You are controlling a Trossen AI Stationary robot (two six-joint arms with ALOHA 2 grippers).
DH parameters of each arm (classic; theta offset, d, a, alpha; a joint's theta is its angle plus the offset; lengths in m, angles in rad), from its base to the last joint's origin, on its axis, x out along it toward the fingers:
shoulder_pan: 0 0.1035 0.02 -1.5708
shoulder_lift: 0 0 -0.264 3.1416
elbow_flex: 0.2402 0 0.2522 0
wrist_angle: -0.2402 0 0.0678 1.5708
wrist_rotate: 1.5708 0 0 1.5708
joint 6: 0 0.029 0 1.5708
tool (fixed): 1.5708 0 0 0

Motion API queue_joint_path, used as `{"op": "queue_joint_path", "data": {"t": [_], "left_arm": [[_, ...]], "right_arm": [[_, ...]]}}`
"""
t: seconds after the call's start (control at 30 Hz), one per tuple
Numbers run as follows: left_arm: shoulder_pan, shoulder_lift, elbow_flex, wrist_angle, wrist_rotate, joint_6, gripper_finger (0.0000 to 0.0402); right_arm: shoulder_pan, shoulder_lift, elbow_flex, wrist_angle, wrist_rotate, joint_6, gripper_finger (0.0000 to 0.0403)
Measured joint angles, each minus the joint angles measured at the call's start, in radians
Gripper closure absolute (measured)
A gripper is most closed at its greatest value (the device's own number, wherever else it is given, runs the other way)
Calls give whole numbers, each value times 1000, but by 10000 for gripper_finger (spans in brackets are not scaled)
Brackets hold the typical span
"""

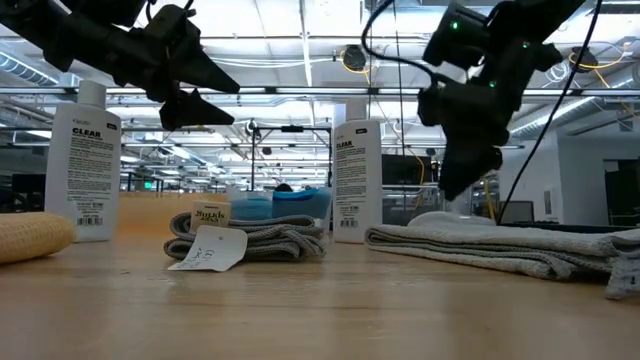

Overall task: Pick & Place Kitchen Items
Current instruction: Put the white plastic restorer bottle into the orange bin

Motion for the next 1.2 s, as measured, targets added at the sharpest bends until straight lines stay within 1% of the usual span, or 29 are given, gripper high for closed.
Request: {"op": "queue_joint_path", "data": {"t": [0.07,0.1,0.23,0.27,0.33,0.37,0.43,0.53,0.6,0.67,0.73,0.9,1.03,1.2], "left_arm": [[0,0,0,0,0,0,55],[0,0,0,0,0,0,55],[-1,0,0,-1,0,0,55],[-2,0,0,-1,0,0,55],[-7,0,0,-5,-1,-4,55],[-11,0,0,-5,-1,-4,55],[-16,0,0,-5,-1,1,55],[-21,0,0,-5,-1,5,55],[-21,0,0,-5,-8,4,55],[-21,0,0,-5,-11,4,55],[-21,0,0,-5,-13,4,55],[-21,0,0,-5,-29,3,55],[-21,0,0,-6,-27,1,55],[-21,0,0,-6,-26,-3,55]], "right_arm": [[0,-11,0,38,9,6,220],[-1,-14,0,45,33,11,220],[-1,-14,0,22,234,14,220],[-1,-14,0,16,274,22,218],[-2,-15,0,2,323,94,213],[-9,-15,0,-9,327,139,210],[-31,-15,0,-44,299,225,201],[-66,-15,0,-173,273,337,186],[-88,-10,0,-259,302,401,176],[-115,-6,0,-305,335,469,167],[-139,-7,0,-312,344,495,160],[-173,14,0,-234,341,507,151],[-193,46,0,-226,336,550,158],[-205,80,0,-229,276,579,174]]}}
